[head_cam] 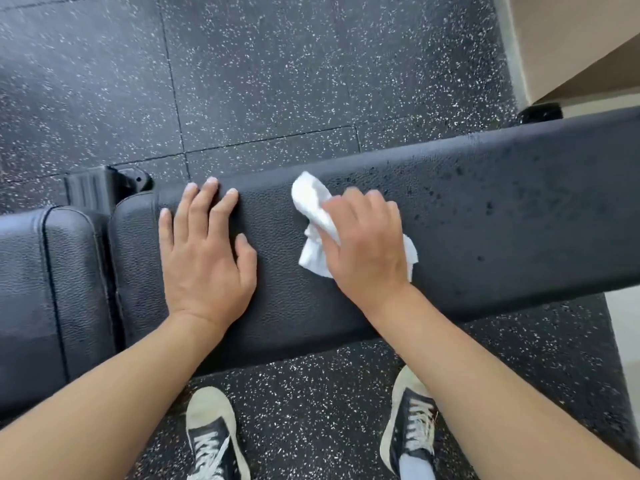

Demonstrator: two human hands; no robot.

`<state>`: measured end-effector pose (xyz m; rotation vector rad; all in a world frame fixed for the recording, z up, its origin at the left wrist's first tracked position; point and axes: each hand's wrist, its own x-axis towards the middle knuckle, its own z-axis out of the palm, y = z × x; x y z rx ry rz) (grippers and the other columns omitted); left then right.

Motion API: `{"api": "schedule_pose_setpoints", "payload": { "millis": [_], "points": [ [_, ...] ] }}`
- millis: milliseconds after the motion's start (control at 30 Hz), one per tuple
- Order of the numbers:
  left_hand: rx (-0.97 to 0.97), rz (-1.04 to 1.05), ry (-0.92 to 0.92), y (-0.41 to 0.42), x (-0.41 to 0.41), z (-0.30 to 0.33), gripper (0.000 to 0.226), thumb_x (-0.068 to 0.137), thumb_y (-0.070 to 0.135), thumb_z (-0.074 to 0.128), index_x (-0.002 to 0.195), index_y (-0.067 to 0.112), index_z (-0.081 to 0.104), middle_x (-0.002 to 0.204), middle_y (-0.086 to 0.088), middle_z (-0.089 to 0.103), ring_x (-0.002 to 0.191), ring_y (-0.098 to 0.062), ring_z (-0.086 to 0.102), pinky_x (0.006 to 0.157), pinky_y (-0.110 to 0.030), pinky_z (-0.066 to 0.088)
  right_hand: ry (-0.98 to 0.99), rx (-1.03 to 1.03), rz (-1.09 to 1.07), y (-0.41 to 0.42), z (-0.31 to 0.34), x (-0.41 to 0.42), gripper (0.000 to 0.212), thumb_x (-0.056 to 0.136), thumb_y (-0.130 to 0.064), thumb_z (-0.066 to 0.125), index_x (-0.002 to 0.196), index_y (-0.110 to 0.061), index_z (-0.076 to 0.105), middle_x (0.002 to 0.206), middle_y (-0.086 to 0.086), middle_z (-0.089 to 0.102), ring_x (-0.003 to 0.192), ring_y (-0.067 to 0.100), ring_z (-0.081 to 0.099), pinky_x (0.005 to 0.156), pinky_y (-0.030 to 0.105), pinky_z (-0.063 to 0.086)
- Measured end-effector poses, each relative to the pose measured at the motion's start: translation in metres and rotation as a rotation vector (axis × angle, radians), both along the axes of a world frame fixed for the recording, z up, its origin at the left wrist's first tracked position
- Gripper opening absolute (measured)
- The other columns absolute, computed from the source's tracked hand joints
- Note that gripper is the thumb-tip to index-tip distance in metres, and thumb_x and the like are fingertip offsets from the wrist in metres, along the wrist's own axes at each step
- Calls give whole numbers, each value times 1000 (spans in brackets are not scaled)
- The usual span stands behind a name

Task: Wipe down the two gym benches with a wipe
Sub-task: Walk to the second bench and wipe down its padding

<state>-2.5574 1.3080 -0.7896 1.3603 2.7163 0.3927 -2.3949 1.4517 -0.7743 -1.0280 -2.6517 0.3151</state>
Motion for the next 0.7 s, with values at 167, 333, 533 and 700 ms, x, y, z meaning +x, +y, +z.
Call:
{"api": "schedule_pose_setpoints", "payload": {
  "millis": [167, 333, 533, 700],
  "points": [
    [-5, 4, -5, 2, 0, 0, 59, 95, 33, 44, 153, 21, 43, 167, -4, 35, 160, -27, 23, 131, -53, 11, -48, 14, -135, 49, -4, -106, 22, 98, -39, 57, 112, -23, 62, 107, -3, 65, 99, 25, 58, 78, 39, 35],
    [-8, -3, 2, 0, -1, 1, 60, 94, 33, 44, 152, 18, 45, 166, -6, 37, 159, -29, 24, 130, -54, 12, 84, -45, 30, 28, 0, -72, 19, 89, -30, 66, 101, -15, 65, 98, 5, 63, 88, 30, 54, 73, 41, 35],
    [8, -10, 16, 1, -2, -2, 60, 93, 33, 44, 151, 17, 45, 166, -8, 37, 158, -32, 26, 130, -56, 13, 12, -121, 363, -29, 1, 55, 14, 81, -6, 67, 93, -11, 71, 82, 3, 55, 70, 25, 42, 61, 43, 37],
    [11, -11, 16, 1, -2, -4, 61, 93, 33, 46, 151, 18, 46, 165, -8, 38, 158, -32, 27, 130, -55, 13, 51, -28, -114, 53, -4, 35, 14, 90, -16, 71, 99, -6, 68, 89, 12, 58, 78, 33, 50, 70, 41, 38]
  ]
}}
